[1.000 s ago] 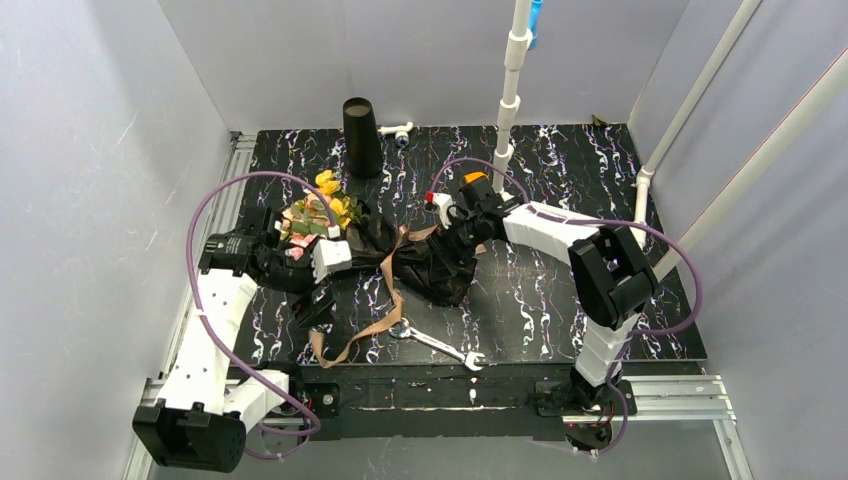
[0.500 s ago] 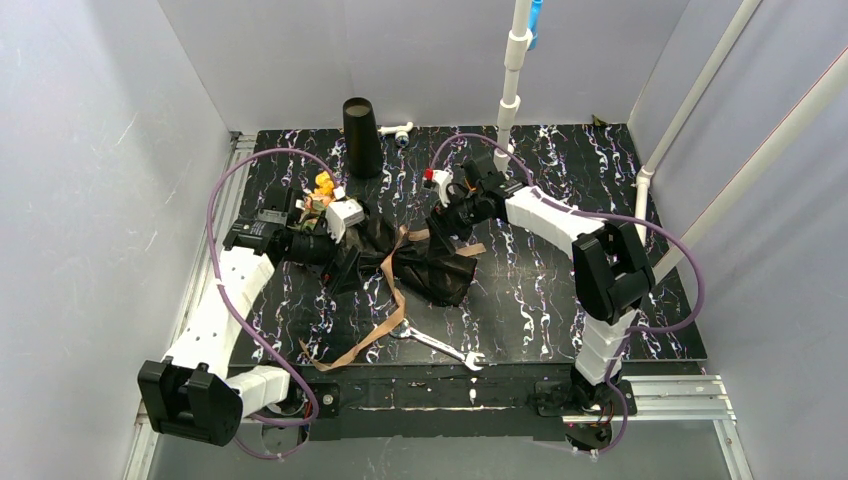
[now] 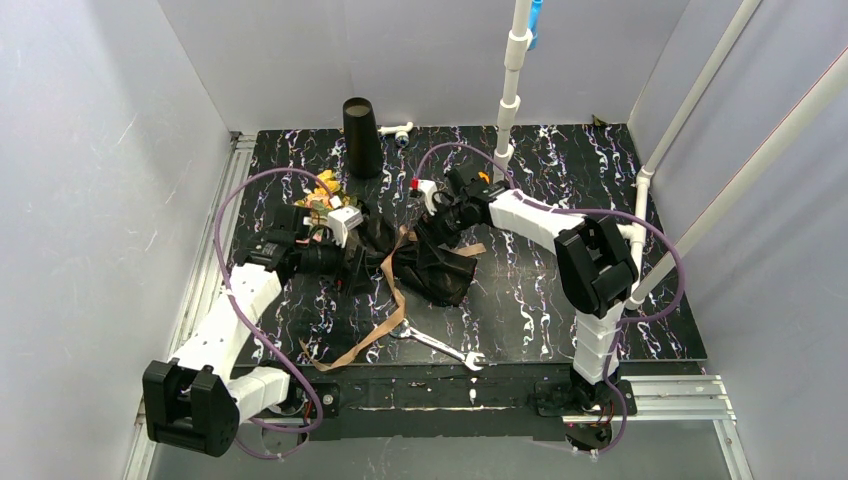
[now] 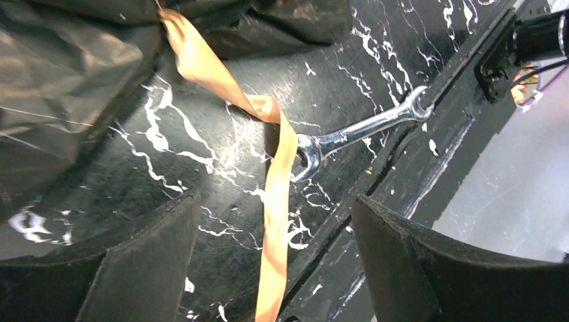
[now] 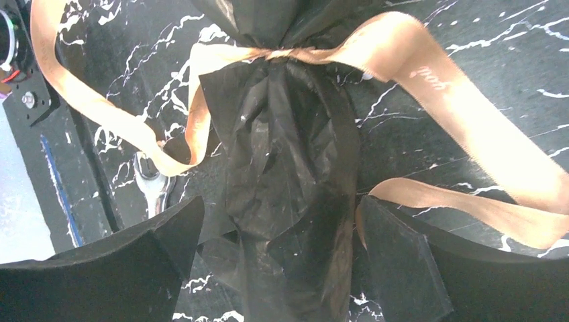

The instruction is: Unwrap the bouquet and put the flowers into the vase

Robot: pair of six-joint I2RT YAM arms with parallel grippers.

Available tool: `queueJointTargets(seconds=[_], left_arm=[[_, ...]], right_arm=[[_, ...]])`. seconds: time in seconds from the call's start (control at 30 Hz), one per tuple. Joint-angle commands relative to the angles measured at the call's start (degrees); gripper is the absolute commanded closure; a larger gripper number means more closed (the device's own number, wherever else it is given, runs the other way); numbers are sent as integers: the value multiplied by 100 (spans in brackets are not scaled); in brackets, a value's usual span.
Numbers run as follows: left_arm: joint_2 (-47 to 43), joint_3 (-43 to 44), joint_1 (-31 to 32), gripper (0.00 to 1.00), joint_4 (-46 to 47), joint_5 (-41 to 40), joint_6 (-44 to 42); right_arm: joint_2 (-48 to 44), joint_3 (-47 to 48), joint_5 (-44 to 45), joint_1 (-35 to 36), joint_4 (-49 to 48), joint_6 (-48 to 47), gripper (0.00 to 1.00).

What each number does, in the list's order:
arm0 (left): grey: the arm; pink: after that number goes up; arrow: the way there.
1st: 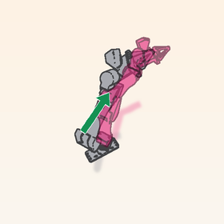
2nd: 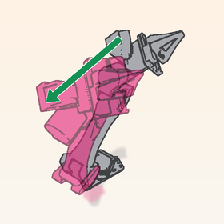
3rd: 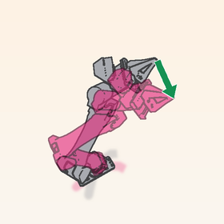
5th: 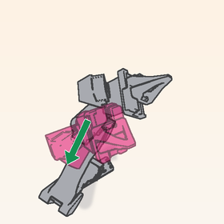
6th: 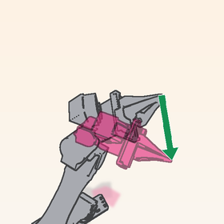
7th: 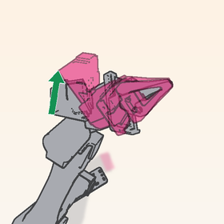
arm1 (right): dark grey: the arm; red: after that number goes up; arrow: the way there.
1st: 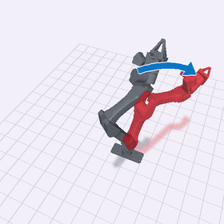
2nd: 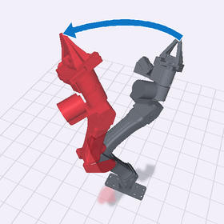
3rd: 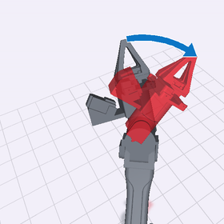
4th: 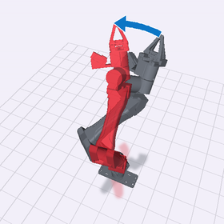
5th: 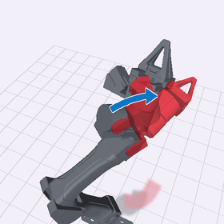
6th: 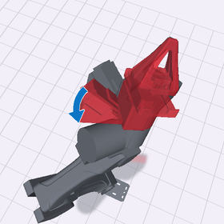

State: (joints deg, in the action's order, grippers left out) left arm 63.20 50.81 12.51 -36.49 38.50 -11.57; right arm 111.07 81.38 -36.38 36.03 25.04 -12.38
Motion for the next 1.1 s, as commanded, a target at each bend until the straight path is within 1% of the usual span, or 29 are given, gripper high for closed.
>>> queueJointTargets(seconds=[0.0,0.1,0.2,0.23,0.33,0.4,0.47,0.67,0.8,0.87,1.0,1.07], left_arm=[[-193,-539,14,20,1001,541,848],[-246,-850,14,21,1265,356,1014],[-144,-1053,14,17,1639,126,1120],[-48,-1093,14,16,1797,36,1365],[224,-1216,19,16,2339,-228,1683],[441,-1220,58,20,2578,-352,1753],[627,-1137,192,26,2695,-635,1730],[1058,-1056,719,34,3292,-1101,1879],[1344,-1105,958,36,3592,-1371,1963],[1495,-1127,1037,39,3750,-1567,2064],[1833,-1073,1166,43,3905,-1926,2163],[1954,-1035,1232,48,3969,-1986,2174]], right_arm=[[91,194,298,167,-271,-44,6],[175,155,594,276,-187,-258,7],[327,93,762,321,-204,-340,9],[409,79,827,332,-217,-362,9],[574,-16,908,351,-249,-402,13],[681,-53,971,347,-239,-449,16],[762,-128,1035,352,-236,-509,20],[998,-263,1097,353,-112,-696,39],[1068,-280,857,332,-14,-712,53],[1062,-297,723,328,0,-706,60],[1071,-347,393,328,65,-712,70],[1113,-344,265,331,130,-721,75]])
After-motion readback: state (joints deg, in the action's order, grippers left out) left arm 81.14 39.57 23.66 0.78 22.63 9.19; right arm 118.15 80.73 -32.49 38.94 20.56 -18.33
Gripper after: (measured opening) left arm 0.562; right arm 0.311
